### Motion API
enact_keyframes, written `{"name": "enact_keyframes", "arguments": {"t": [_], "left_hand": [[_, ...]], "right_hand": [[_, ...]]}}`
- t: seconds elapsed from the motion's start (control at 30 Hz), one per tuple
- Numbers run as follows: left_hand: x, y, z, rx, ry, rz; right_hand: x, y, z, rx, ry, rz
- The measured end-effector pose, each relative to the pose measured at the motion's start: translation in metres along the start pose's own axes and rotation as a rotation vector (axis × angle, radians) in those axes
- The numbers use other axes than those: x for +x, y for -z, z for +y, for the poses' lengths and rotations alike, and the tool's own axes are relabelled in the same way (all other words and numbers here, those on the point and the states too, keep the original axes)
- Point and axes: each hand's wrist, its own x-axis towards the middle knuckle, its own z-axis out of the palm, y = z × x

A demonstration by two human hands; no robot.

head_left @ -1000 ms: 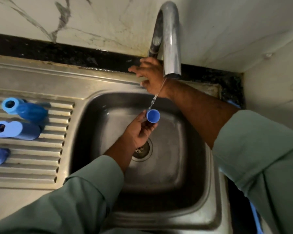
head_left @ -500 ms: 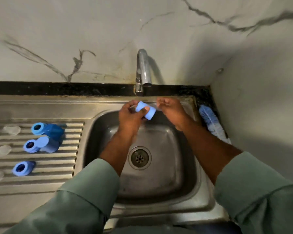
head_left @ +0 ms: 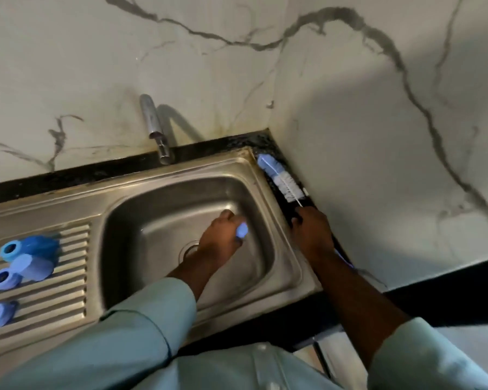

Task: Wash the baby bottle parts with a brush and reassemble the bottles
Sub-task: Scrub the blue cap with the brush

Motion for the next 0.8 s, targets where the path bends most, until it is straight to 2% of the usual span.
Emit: {"name": "enact_keyframes", "arguments": {"t": [0.07, 0.2, 0.3, 0.4, 0.47, 0.57, 0.63, 0.7, 0.8], "left_hand": [[0.002, -0.004, 0.014, -0.222, 0.075, 0.097], [0.004, 0.005, 0.029, -0.966, 0.378, 0.23], [0.004, 0.021, 0.025, -1.212, 0.555, 0.341], [-0.004, 0.047, 0.008, -1.487, 0.66, 0.434], [-0.013, 0.07, -0.008, -1.586, 0.705, 0.526], [-0.028, 0.105, -0.037, -1.661, 0.719, 0.691], [-0.04, 0.13, -0.056, -1.676, 0.716, 0.807], [-0.053, 0.148, -0.074, -1.668, 0.718, 0.908], [-0.07, 0.16, -0.086, -1.537, 0.7, 0.887]], "right_hand": [[-0.011, 0.007, 0.018, -0.178, -0.06, 0.0], [-0.022, 0.012, 0.034, -0.396, -0.133, -0.103], [-0.028, 0.008, 0.034, -0.346, -0.127, -0.056], [-0.033, 0.008, 0.018, -0.083, -0.148, -0.002], [-0.043, 0.005, 0.003, 0.082, -0.018, 0.035], [-0.065, 0.004, -0.018, 0.241, 0.304, 0.015], [-0.077, 0.002, -0.033, 0.227, 0.448, -0.042], [-0.083, -0.001, -0.046, 0.149, 0.55, -0.032], [-0.083, -0.003, -0.068, 0.042, 0.669, -0.013]]}}
